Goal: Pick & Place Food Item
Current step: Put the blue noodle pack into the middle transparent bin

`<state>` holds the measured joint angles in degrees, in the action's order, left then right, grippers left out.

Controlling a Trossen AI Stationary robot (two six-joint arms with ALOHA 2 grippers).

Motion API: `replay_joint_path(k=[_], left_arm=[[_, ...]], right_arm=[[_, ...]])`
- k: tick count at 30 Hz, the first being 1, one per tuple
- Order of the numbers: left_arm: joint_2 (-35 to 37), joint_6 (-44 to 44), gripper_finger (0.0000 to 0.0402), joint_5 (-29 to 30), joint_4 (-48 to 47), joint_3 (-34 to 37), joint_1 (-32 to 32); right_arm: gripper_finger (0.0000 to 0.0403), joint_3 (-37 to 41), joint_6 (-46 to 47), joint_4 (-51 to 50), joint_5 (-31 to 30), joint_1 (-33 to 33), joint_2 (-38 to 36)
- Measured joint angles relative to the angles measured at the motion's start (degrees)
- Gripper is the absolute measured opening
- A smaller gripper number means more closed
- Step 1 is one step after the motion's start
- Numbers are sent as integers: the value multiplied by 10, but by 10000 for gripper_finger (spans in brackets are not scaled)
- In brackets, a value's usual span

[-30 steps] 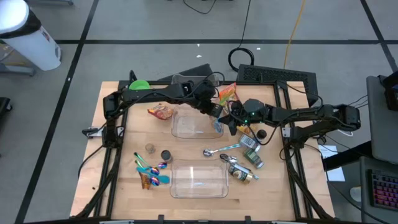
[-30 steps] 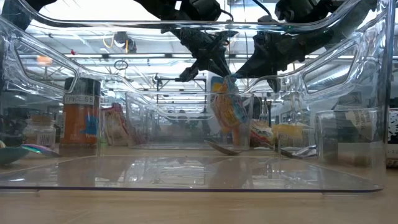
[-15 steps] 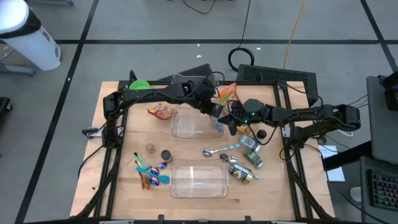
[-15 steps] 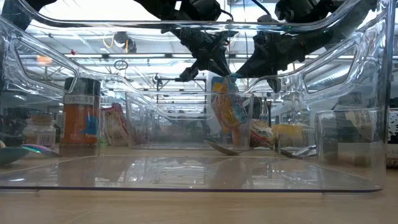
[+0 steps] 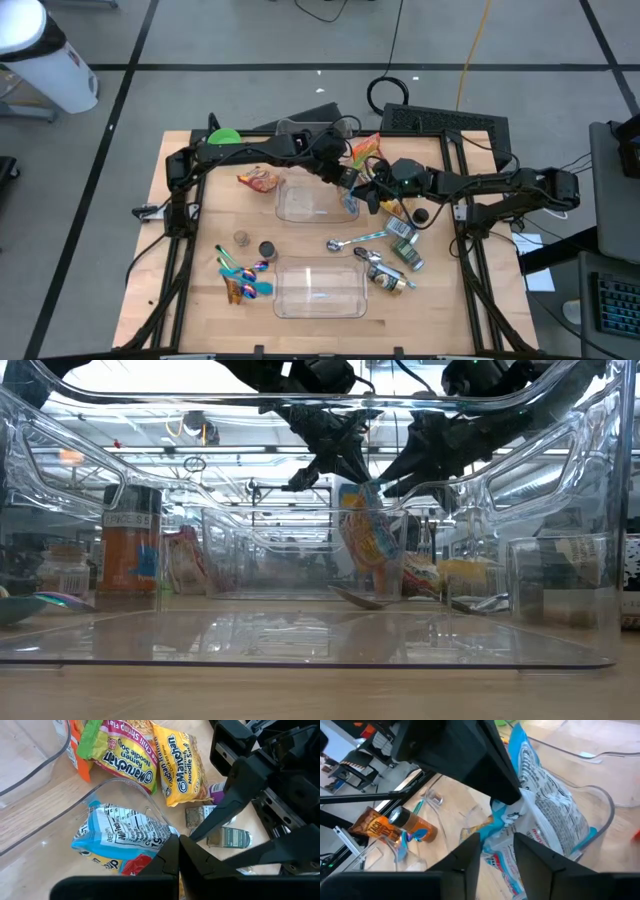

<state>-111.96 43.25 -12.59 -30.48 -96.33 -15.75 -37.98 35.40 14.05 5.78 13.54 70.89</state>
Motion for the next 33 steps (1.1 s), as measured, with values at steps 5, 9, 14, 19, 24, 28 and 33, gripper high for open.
replay_joint_path(k=[5, 9, 14, 19, 24, 28, 33], left_arm=[[0, -7, 1, -9, 3, 0, -1], [0, -21, 1, -10, 7, 0, -3], [0, -42, 0, -26, 23, 0, -4], [0, -51, 0, -28, 27, 0, -4], [0, -56, 0, -39, 45, 0, -3], [0, -54, 0, -31, 46, 0, -4], [0, -54, 0, -30, 53, 0, -1]], right_arm=[[136, 0, 10, 5, 0, 0, 0], [133, 0, 11, 11, 2, 0, 0], [125, 0, 9, 25, 18, 0, 0], [116, 0, 2, 30, 22, 0, 0], [104, 17, 4, 83, 34, 0, 0], [85, 29, 14, 101, 34, 0, 0], [41, 34, 35, 107, 33, -1, 1]])
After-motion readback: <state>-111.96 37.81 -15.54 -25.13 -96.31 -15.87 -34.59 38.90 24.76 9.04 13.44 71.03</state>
